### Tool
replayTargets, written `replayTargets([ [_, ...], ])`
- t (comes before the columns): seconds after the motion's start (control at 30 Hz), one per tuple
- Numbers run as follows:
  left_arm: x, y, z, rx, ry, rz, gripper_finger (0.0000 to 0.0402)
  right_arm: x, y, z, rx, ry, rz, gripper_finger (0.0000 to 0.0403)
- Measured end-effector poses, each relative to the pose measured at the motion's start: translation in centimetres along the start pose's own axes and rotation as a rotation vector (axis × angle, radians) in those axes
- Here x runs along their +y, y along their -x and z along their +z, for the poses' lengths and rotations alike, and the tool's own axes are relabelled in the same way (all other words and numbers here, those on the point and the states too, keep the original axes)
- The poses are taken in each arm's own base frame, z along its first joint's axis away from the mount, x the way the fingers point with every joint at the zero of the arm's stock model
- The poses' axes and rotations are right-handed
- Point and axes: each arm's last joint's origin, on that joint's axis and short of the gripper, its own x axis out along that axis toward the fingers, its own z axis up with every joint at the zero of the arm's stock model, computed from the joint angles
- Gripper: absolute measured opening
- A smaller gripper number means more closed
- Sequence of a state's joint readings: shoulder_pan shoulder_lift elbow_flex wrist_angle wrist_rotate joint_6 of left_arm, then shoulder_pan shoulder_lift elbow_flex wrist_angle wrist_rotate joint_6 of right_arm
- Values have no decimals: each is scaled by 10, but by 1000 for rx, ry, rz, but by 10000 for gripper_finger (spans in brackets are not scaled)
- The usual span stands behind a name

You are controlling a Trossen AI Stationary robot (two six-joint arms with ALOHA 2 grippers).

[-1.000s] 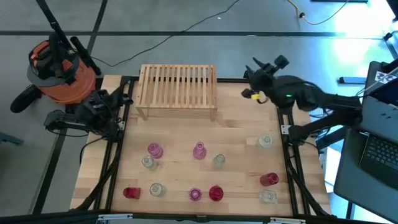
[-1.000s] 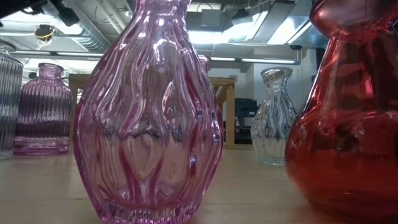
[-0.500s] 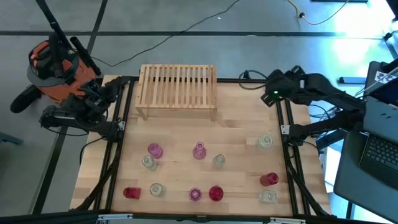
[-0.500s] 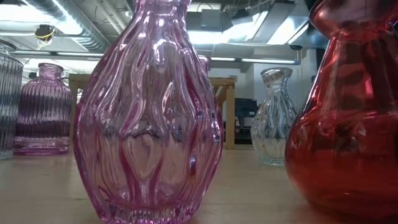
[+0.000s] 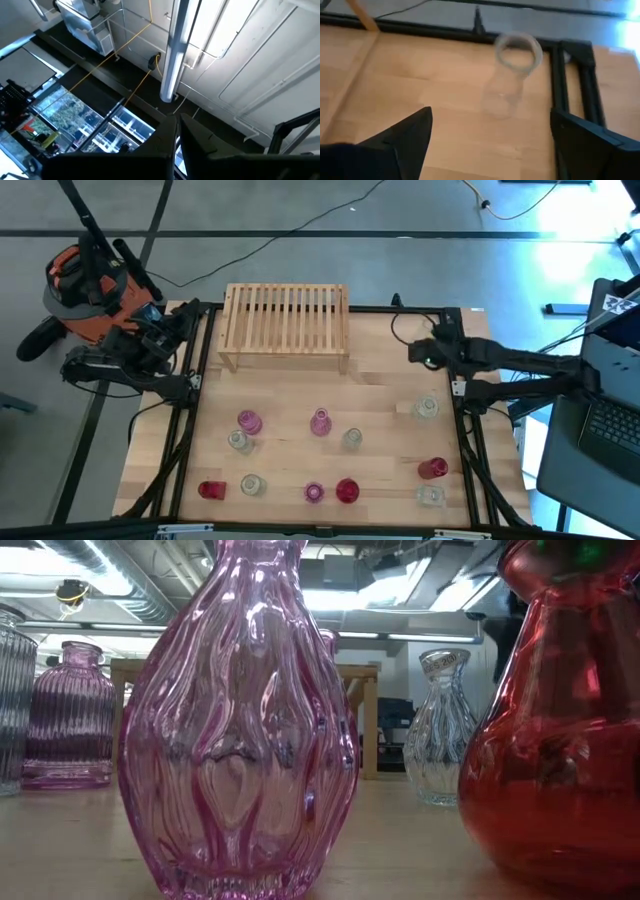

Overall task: Sort vases onto shelf
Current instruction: Put the transparent vase on the shelf

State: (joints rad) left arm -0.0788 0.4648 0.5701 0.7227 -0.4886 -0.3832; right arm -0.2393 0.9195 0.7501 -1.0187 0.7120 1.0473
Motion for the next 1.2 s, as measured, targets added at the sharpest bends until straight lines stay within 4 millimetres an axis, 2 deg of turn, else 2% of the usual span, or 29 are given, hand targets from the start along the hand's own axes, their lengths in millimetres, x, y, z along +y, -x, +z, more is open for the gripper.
replayTargets([
  [0.2,0,0,0,-9,1,15,15,-3,-22,-21,-46,8,-49,353],
  [0.33,1,0,1,-16,-3,26,15,-5,-33,-29,-106,-89,-84,353],
  [0.4,2,0,1,-19,-8,28,15,-6,-38,-30,-123,-151,-87,353],
  [0.63,3,-1,2,-33,-25,38,15,-15,-54,-30,-117,-164,-170,353],
  [0.9,4,-2,3,-41,-35,44,15,-8,-70,-26,-170,-135,-94,353],
  [1.2,5,-2,2,-33,-40,48,15,-6,-91,-23,-121,-136,-128,353],
])
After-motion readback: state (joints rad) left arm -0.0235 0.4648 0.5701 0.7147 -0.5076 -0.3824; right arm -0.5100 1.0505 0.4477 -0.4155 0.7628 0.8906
